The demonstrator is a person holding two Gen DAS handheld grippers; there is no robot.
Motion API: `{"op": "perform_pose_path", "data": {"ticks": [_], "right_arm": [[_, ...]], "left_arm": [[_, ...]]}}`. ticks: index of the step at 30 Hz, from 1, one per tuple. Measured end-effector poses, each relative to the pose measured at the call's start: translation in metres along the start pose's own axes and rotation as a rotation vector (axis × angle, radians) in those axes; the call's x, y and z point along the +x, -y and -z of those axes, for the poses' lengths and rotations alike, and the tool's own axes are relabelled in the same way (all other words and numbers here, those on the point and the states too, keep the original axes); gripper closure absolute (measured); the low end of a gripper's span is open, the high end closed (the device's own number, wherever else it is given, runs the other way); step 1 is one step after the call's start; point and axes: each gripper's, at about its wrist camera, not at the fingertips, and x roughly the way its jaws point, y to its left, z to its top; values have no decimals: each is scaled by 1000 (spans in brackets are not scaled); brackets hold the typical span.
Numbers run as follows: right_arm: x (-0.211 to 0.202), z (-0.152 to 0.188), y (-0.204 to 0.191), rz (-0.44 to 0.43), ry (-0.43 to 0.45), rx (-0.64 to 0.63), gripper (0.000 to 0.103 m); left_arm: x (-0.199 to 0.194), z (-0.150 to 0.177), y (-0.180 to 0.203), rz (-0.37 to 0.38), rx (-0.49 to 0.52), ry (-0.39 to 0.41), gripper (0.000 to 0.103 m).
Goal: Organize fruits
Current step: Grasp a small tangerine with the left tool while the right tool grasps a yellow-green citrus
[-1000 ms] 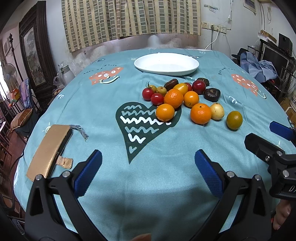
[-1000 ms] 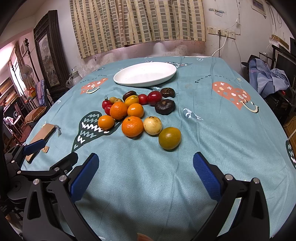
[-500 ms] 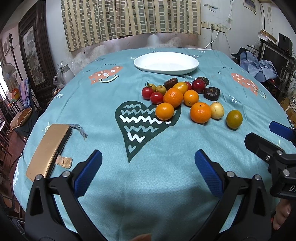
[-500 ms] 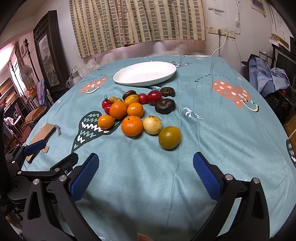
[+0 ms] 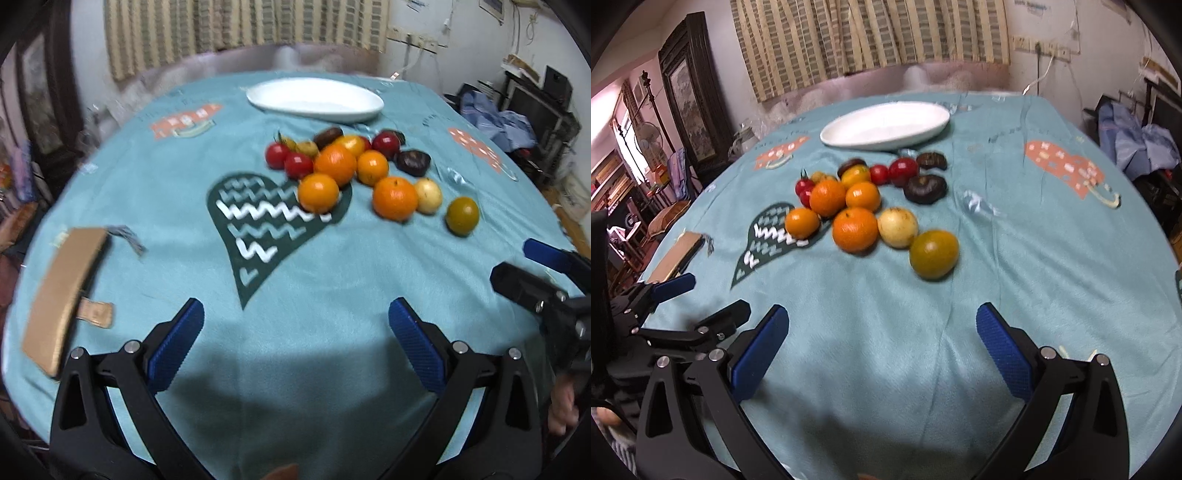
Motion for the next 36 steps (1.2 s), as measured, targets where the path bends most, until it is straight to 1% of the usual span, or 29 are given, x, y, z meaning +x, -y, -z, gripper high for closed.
{"op": "perform_pose_path", "data": {"ticks": [1,2,3,4,5,6,8,10,11,12,13,15,18,22,25,27,29,30,32,33,35,36], "right_arm": [[1,1,4,-14,-4,13,1],[3,1,8,-32,-4,24,1],[4,3,12,-63,1,30,1],[3,5,17,-129,25,34,1],[3,7,20,-194,41,30,1],[5,7,22,-197,28,26,1],[13,3,21,-142,-33,-5,1],[15,-3,22,-84,-37,-36,1],[15,-5,23,-59,-30,-46,1],[16,-9,24,-48,-26,-56,1],[17,-11,26,-48,-28,-62,1],[23,-18,29,-31,-32,-72,1],[37,-28,27,-6,-55,-99,1],[54,-40,28,3,-78,-120,1],[62,-47,29,7,-84,-126,1],[66,-48,30,2,-93,-127,5],[70,-48,32,-7,-110,-123,12],[72,-48,34,-13,-119,-115,13],[74,-47,35,-16,-125,-108,18],[74,-47,36,-16,-122,-106,19],[74,-47,37,-17,-120,-103,22],[74,-47,38,-19,-121,-99,23]], "left_arm": [[2,1,-6,-2,-2,2,2],[2,0,-10,-22,0,8,2],[3,-1,-13,-70,17,15,2],[4,-3,-14,-105,39,12,2],[4,-6,-14,-120,57,4,2],[4,-9,-13,-118,87,-3,2],[2,-14,-9,-101,135,0,2],[-1,-19,-9,-37,163,41,2],[-1,-21,-11,0,161,61,2],[1,-24,-15,53,145,78,2],[4,-28,-18,70,124,73,2],[15,-39,-23,72,84,36,2],[32,-54,-21,59,62,-9,2],[55,-68,-15,50,91,-54,2],[68,-76,-10,60,107,-71,2],[79,-81,-8,77,110,-87,2],[86,-85,-7,73,113,-94,2],[90,-87,-7,73,115,-96,2],[95,-90,-5,86,119,-102,6],[97,-92,-4,94,123,-104,8],[100,-92,0,93,141,-104,18],[101,-91,2,83,157,-101,19]]}}
